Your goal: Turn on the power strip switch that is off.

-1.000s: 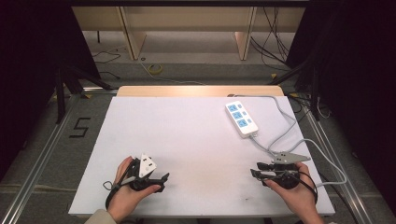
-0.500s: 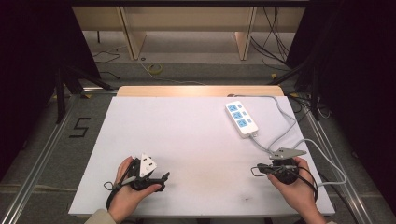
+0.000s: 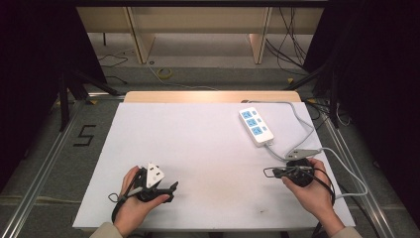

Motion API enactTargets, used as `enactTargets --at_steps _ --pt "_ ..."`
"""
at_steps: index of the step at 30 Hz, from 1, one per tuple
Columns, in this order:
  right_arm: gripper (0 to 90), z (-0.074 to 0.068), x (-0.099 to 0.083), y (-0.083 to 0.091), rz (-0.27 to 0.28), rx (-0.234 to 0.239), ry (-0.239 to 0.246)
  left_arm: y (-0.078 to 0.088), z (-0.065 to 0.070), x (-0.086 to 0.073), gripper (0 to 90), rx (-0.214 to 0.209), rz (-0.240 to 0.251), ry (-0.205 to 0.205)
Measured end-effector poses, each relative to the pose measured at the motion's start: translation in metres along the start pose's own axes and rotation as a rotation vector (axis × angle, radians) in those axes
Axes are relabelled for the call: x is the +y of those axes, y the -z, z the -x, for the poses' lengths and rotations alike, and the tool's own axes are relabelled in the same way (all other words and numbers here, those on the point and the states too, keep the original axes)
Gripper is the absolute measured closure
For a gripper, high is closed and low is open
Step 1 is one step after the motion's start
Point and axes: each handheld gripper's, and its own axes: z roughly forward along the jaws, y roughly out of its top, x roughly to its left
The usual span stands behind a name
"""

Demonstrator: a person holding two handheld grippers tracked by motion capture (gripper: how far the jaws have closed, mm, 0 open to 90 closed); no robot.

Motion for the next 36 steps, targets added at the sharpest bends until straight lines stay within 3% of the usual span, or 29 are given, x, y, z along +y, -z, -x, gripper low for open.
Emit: enactTargets --at_steps 16,36 --pt "90.0 0.014 0.024 -0.002 -0.072 -0.023 -0.013 0.0 -0.001 0.001 17.7 0.002 -0.004 -0.001" --pt "90.0 0.028 0.049 -0.003 -0.106 -0.051 -0.024 0.0 -0.001 0.001 17.7 0.0 -0.004 0.001"
